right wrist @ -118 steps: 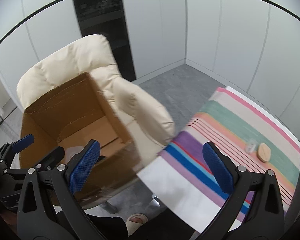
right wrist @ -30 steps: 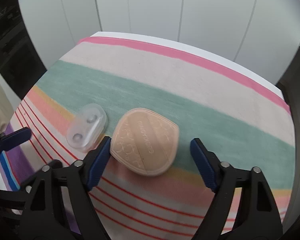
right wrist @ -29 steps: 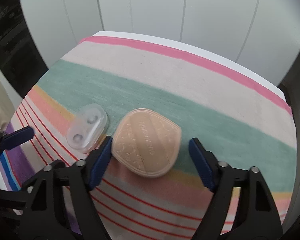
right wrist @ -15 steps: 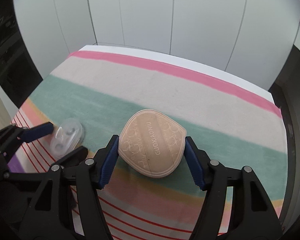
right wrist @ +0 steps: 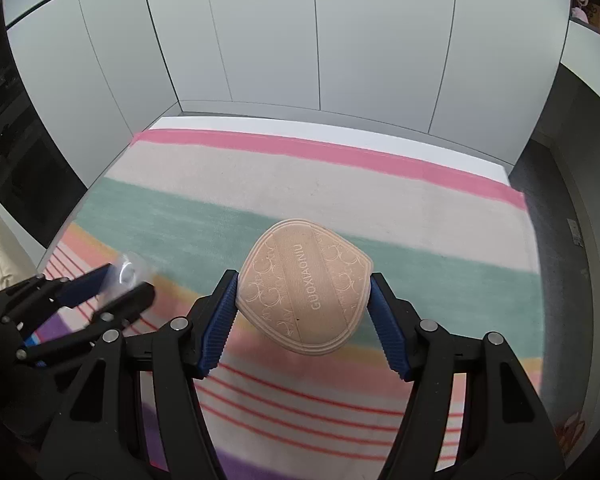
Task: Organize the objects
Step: 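Lift the case and the sponge and carry them toward the cardboard box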
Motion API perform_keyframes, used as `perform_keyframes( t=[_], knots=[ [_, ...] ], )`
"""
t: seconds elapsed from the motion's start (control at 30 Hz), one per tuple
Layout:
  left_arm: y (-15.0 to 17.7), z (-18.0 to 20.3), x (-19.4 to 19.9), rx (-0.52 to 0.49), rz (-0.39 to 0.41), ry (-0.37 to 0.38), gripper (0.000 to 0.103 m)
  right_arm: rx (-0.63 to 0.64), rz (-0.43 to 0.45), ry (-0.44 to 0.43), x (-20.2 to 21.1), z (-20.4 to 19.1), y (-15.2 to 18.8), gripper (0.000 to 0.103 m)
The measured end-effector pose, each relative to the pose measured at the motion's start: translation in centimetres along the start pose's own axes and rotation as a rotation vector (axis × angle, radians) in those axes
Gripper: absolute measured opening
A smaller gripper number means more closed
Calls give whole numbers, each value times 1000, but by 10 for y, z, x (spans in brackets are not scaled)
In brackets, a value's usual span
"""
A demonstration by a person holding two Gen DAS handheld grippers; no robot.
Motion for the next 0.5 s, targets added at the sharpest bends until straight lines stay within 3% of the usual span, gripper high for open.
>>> perform_keyframes(
  t=[0.5],
  knots=[
    [17, 42, 101, 9, 19, 25, 39, -82, -62, -17, 103, 39, 32, 67]
  ],
)
Point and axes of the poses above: each gripper's, at about its wrist camera, not at the fingertips, and x roughly against the way its jaws point, z to its right, y to its underside, the point moved 6 cm from there along -x, roughly the way its jaws point, and after that the axes turned 11 degrees about y, right-handed, at the moved point
